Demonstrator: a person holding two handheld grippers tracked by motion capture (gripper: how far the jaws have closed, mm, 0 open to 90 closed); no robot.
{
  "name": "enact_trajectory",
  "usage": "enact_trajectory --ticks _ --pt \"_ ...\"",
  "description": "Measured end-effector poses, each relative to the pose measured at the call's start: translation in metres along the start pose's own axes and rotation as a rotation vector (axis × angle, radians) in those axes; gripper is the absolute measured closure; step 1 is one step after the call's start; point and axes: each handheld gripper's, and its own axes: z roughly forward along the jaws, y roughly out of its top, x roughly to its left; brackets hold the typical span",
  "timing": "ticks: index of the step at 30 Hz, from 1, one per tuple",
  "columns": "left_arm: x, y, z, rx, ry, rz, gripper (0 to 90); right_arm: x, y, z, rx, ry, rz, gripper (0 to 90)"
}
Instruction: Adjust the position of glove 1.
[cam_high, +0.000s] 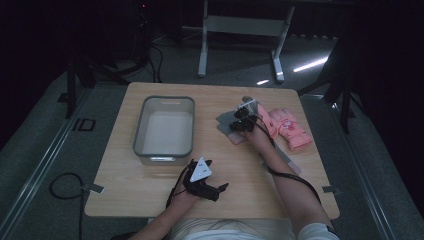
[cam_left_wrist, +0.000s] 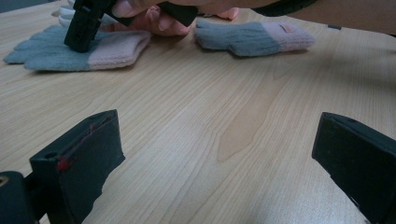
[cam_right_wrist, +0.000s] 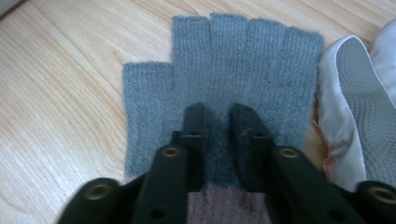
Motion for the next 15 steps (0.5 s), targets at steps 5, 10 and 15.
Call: enact_trajectory --ticks 5,10,15 --pt "0.001 0.001 0.001 0.013 0.009 -0.01 1.2 0.002 0.003 -0.001 0.001 0.003 0.038 83.4" --pt "0.001 0.0 0.001 0.009 0.008 -0.014 1.2 0.004 0.009 -0.033 -0.062 0.026 0.094 84.3" --pt "0.0 0.0 0.001 0.01 0.01 -0.006 1.2 0.014 0.01 -0.07 -0.13 0.025 0.128 84.3"
